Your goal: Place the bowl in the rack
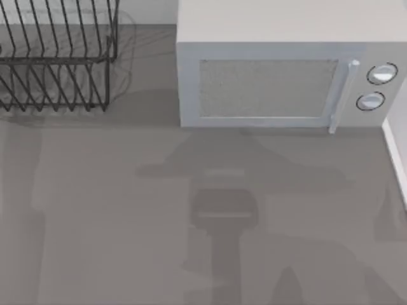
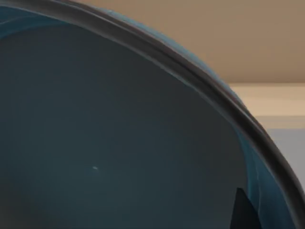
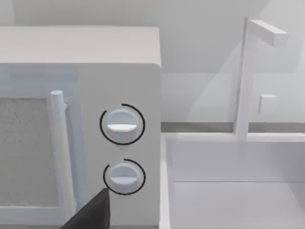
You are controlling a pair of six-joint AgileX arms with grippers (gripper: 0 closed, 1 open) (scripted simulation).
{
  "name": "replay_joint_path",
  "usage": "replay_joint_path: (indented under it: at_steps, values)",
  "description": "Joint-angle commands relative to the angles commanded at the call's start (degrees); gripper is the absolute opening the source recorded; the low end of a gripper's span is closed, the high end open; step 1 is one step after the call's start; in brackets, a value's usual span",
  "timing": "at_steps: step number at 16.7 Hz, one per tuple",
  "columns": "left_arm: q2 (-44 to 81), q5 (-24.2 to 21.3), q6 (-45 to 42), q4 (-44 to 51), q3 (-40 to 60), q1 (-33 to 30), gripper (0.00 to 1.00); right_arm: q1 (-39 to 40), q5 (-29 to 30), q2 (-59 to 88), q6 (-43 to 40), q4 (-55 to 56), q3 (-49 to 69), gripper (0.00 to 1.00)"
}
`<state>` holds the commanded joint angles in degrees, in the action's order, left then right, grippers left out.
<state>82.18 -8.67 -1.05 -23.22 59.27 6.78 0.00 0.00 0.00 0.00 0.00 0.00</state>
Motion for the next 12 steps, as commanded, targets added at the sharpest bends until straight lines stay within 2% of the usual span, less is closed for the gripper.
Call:
replay_joint_path:
  at_steps: [3,6,12]
  values:
    - [9.67,1.24,-0.06,-13.29,-2.94,-1.42,0.0,0.0,0.0,0.0,0.0,0.0,0.0,1.0]
    - [16.15,2.23,0.06,-21.56,-5.35,-2.52,0.0,0.0,0.0,0.0,0.0,0.0,0.0,1.0]
    - [18.4,2.62,0.15,-24.35,-6.34,-2.96,0.0,0.0,0.0,0.0,0.0,0.0,0.0,1.0]
